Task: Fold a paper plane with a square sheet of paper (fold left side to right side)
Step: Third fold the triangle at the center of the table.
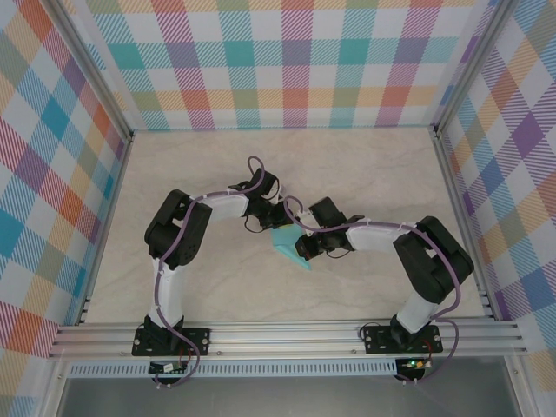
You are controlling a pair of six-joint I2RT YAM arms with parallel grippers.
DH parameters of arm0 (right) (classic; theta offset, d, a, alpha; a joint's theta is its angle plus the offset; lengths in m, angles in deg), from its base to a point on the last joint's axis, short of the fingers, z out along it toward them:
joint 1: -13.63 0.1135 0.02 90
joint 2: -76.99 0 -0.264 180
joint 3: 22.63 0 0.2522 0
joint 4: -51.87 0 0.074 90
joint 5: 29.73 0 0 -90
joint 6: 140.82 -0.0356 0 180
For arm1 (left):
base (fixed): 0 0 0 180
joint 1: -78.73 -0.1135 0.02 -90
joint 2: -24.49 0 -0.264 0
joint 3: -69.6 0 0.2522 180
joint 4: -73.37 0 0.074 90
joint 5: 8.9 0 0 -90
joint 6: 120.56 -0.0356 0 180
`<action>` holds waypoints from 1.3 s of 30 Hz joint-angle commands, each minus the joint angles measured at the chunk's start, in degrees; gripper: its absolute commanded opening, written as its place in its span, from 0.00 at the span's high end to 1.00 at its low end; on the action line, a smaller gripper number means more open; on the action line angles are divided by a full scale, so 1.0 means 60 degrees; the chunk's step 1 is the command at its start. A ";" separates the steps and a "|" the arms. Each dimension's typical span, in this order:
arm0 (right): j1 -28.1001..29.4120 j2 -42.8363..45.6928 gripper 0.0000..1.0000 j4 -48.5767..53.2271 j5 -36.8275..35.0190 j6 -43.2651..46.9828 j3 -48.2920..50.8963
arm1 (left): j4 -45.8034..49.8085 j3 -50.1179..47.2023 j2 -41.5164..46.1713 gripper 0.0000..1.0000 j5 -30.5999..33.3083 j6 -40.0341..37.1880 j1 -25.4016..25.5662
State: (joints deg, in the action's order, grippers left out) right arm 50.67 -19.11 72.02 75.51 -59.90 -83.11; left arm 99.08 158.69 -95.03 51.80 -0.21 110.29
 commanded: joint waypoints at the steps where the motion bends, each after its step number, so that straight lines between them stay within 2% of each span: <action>1: -0.0105 -0.0185 1.00 0.0143 0.0053 -0.0141 -0.0243 | 0.0906 -0.0137 -0.0528 0.90 0.0518 -0.0198 0.0249; 39: -0.0152 -0.0631 1.00 0.0673 -0.0203 -0.0031 -0.0555 | 0.0840 -0.0191 -0.0532 0.91 0.0539 -0.0179 0.0308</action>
State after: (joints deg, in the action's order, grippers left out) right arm 50.04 -21.25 74.32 74.27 -60.67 -85.15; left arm 99.10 158.69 -95.03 52.04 -0.21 110.37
